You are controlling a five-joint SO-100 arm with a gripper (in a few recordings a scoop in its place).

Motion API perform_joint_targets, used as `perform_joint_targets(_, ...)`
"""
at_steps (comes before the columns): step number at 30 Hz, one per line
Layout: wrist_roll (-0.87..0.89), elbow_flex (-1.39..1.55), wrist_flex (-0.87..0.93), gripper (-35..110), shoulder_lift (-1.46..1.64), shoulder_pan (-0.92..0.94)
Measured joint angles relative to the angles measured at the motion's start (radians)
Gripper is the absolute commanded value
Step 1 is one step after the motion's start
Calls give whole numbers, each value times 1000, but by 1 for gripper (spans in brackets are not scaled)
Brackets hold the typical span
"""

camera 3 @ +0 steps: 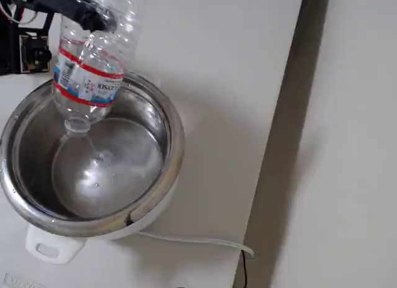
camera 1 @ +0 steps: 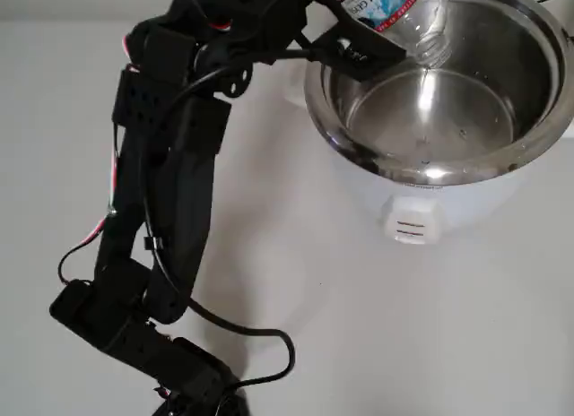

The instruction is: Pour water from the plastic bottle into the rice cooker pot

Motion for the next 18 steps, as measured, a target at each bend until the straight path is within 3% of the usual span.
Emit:
perform_joint_targets(5,-34,0,12,7,0,0)
perform_joint_targets(11,-195,0,12,8,0,-12)
perform_joint_targets(18,-660,0,18,7,0,-115)
